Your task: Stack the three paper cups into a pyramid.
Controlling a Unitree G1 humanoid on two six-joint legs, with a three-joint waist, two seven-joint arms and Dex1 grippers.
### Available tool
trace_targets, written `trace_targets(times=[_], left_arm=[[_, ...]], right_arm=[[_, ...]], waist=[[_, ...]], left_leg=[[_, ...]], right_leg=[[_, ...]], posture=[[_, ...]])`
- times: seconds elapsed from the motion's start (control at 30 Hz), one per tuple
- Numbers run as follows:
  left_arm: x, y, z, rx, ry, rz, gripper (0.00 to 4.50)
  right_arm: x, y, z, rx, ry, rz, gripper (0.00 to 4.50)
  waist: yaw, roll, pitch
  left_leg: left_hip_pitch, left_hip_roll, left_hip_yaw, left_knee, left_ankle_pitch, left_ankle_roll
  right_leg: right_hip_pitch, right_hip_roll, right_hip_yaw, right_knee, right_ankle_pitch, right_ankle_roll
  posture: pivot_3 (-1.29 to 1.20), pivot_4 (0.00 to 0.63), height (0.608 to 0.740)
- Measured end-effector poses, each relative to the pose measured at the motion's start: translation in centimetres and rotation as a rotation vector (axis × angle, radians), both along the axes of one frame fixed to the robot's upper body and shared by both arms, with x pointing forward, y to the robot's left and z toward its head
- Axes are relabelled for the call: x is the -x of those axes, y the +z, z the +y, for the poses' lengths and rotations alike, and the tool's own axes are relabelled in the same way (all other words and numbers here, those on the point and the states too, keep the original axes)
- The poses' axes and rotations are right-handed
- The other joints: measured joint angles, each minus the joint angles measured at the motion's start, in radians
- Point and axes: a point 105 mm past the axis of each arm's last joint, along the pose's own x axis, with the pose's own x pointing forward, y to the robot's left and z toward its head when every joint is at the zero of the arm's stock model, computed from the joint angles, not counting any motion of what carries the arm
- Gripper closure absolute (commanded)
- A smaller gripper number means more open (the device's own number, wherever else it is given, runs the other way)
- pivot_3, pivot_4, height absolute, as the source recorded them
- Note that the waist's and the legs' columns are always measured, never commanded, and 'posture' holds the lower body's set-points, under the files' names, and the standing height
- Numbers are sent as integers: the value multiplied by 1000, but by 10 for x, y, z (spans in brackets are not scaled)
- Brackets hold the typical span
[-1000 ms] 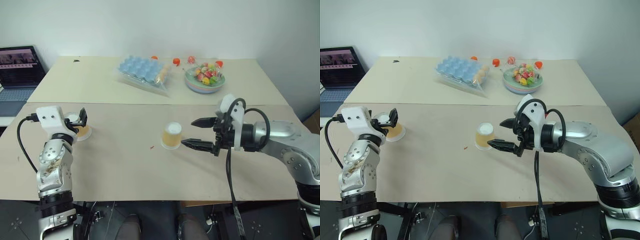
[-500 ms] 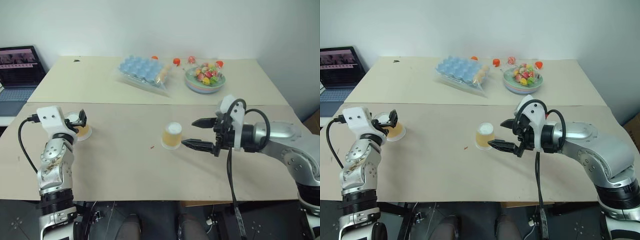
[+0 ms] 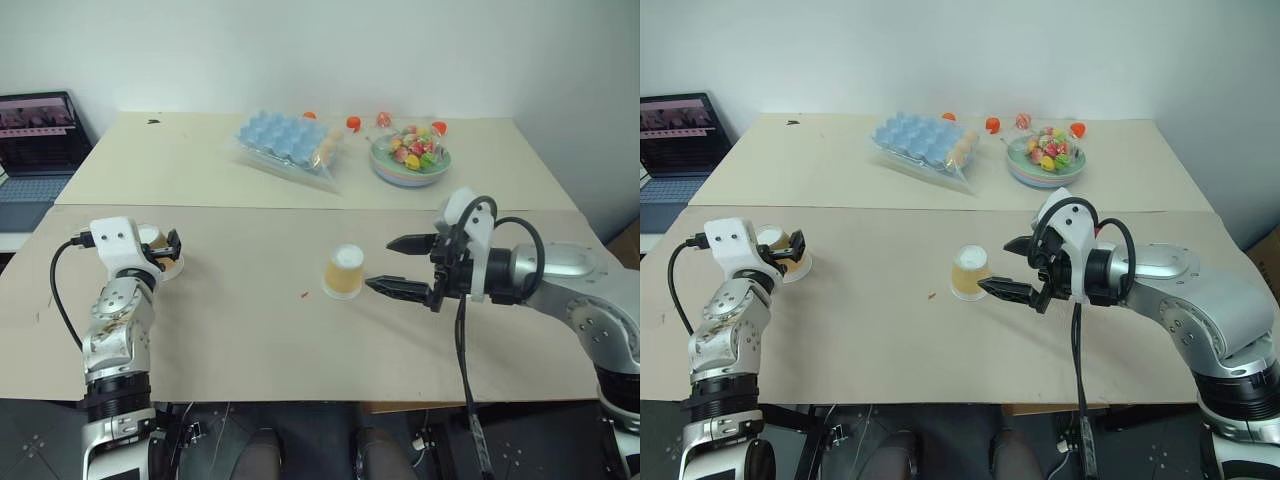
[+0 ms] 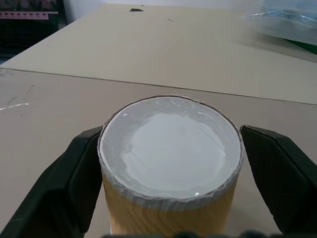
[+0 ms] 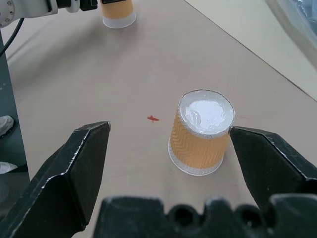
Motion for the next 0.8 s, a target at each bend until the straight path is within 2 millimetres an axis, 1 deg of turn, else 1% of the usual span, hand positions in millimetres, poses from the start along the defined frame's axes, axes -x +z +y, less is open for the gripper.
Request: trace_targets(times=[0.03, 0.07, 0.1, 0.27, 0.33, 0.37, 0.47, 0.53, 0.57, 0.63, 0.73, 0.8], left_arm=[[0, 0, 0, 1, -2, -1, 1495], [-1, 1, -1, 1, -4, -4, 1914], [-3, 4, -2, 0, -12, -14, 2002], [-11, 22, -14, -21, -65, -79, 2002], [-14, 31, -23, -40, -116, -106, 2002], [-17, 37, -30, -57, -160, -117, 2002], [-27, 65, -65, -121, -370, -172, 2002], [-27, 73, -80, -140, -460, -191, 2002], [-27, 73, -86, -150, -505, -189, 2002], [-23, 68, -106, -190, -656, -165, 2002], [-11, 60, -138, -252, -914, -140, 2002], [-6, 53, -149, -273, -1016, -118, 2002]], right_arm=[[0, 0, 0, 0, 0, 0, 0], [0, 0, 0, 1, -1, -1, 0], [0, 0, 0, 1, -3, -2, 0], [0, 0, -1, 2, -12, -6, 0], [0, 0, -1, 2, -14, -8, 0], [0, 0, -1, 2, -15, -9, 0], [1, -1, -1, 2, -20, -12, 0], [1, 0, -1, 3, -21, -16, 0], [1, 0, -1, 3, -25, -17, 0], [2, -2, -4, 0, -41, -16, 0], [2, -3, -5, -4, -66, -17, 0], [5, -3, -5, -5, -68, -19, 0]], waist=[[0, 0, 0], [0, 0, 0], [0, 0, 0], [1, 0, 0], [1, 0, 0], [2, 0, 0], [4, 0, 0], [1, 0, 0], [-3, 0, 0], [-7, 0, 0], [-6, 0, 0], [-5, 0, 0]], left_leg=[[0, 0, 0, 0, 0, 0], [0, 0, 0, 0, 0, 0], [0, 0, 0, 0, 0, 0], [0, 0, 0, 0, 0, 0], [0, 0, 0, 0, 0, 0], [0, 0, 0, 0, 0, 0], [-1, -1, 0, 0, 0, 0], [0, -1, 0, 0, 0, 0], [0, 0, 0, 0, 0, 0], [0, 0, 0, -1, 0, 0], [0, 0, 0, -1, 0, 0], [0, 0, 0, 0, 0, 0]], right_leg=[[0, 0, 0, 0, 0, 0], [0, 0, 0, 0, 0, 0], [0, 0, 0, 0, 0, 0], [0, 0, 0, 0, 0, 0], [0, 0, 0, 0, 0, 0], [0, 0, 0, 0, 0, 0], [0, 0, -1, 0, 0, 0], [0, 0, -1, 0, 0, 0], [0, 0, 0, 0, 0, 0], [-1, 0, 0, 0, 0, 0], [0, 0, 0, 0, 0, 0], [0, 0, 0, 0, 0, 0]], posture=[[0, 150, 740], [0, 150, 740], [0, 150, 740], [0, 150, 740], [0, 150, 740], [0, 150, 740], [0, 150, 740], [0, 150, 740], [0, 150, 740], [0, 150, 740], [0, 150, 740], [0, 150, 740]])
